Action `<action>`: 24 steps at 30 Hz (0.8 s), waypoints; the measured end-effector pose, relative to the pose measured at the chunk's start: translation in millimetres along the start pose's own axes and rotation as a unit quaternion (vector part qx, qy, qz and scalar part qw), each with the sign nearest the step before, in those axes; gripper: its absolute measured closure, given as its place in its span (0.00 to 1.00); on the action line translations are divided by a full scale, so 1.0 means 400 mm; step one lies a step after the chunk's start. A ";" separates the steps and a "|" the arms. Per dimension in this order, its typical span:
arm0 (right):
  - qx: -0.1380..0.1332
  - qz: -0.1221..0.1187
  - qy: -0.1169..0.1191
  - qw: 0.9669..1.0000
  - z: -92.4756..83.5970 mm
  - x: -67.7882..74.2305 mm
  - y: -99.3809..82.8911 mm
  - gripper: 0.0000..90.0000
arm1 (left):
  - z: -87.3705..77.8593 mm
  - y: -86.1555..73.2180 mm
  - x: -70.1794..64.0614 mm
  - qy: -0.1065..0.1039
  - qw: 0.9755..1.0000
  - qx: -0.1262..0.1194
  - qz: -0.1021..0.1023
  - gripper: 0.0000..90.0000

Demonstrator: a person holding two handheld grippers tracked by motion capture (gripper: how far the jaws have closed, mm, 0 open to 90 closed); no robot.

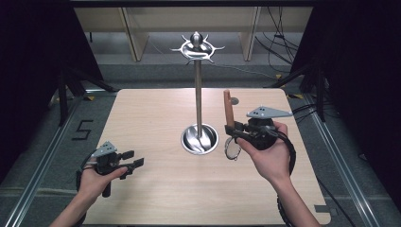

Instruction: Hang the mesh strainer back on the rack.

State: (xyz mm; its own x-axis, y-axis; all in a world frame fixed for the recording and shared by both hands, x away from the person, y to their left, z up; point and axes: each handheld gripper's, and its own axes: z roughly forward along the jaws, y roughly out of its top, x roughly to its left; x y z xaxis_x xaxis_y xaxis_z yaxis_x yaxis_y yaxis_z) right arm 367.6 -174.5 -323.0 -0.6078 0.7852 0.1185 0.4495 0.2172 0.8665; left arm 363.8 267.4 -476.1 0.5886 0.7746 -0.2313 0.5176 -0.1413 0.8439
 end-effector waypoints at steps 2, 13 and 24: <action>0.002 -0.001 0.002 1.000 -0.001 -0.001 0.006 0.77 | 0.000 0.000 0.000 0.000 1.000 0.000 0.000 0.43; -0.007 -0.007 -0.001 1.000 -0.010 -0.004 0.037 0.77 | 0.001 0.000 0.002 -0.001 1.000 -0.001 -0.001 0.43; -0.019 -0.005 -0.001 1.000 -0.016 -0.001 0.069 0.77 | -0.001 0.000 0.003 -0.002 1.000 -0.001 -0.001 0.43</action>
State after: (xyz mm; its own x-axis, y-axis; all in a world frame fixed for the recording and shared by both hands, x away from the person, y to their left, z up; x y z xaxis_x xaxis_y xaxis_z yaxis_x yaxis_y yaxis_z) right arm 376.3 -172.6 -295.9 -0.6118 0.7836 0.1084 0.4181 0.2040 0.8852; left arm 364.3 268.5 -476.1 0.5896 0.7728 -0.2348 0.5172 -0.1379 0.8447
